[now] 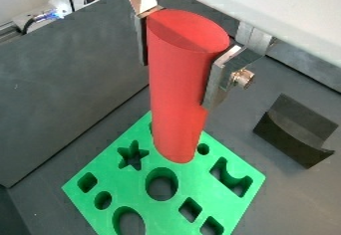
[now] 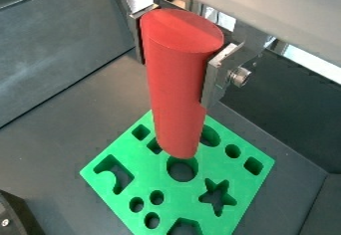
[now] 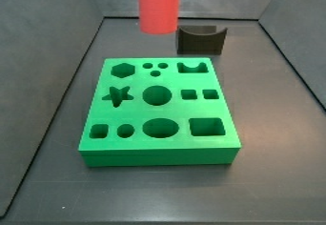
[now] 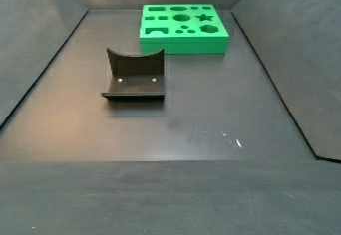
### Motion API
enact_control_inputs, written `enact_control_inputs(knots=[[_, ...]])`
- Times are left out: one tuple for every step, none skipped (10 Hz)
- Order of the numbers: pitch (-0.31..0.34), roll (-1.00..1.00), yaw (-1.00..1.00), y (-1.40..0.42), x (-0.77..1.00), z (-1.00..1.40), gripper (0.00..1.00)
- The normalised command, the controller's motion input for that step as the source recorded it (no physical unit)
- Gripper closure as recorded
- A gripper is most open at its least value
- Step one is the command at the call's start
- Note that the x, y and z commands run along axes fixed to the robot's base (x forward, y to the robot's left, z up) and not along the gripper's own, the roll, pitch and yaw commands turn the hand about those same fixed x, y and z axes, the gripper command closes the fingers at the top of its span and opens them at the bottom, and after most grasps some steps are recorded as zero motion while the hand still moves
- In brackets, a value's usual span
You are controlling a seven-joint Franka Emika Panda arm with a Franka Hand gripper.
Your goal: Insert the oval object.
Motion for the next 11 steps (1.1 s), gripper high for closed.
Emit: enact_control_inputs(knots=[[-0.027, 0.00, -0.15, -0.58, 0.00, -0.40, 1.00], [-0.007, 0.08, -0.35, -0.96, 0.00, -0.61, 1.00], [-0.087, 0.15, -0.37, -0.94, 0.00, -0.85, 1.00], [-0.093, 0.20, -0.32, -0.93, 0.00, -0.96, 1.00], [-0.093, 0.25, -0.24, -0.88, -0.14, -0.84, 1.00], [-0.020, 0.36, -0.15, -0.77, -0.18, -0.63, 1.00], [0.009, 0.47, 0.00, -0.70, 0.00, -0.46, 1.00], [0.089, 0.34, 0.00, -0.55, 0.26, -0.61, 1.00], [0.033, 0.11, 0.00, -0.29, 0.36, -0.59, 1.00], [0.000, -0.06, -0.14, -0.14, 0.17, -0.25, 1.00], [0.000, -0.01, 0.00, 0.00, 0.00, -0.16, 1.00]])
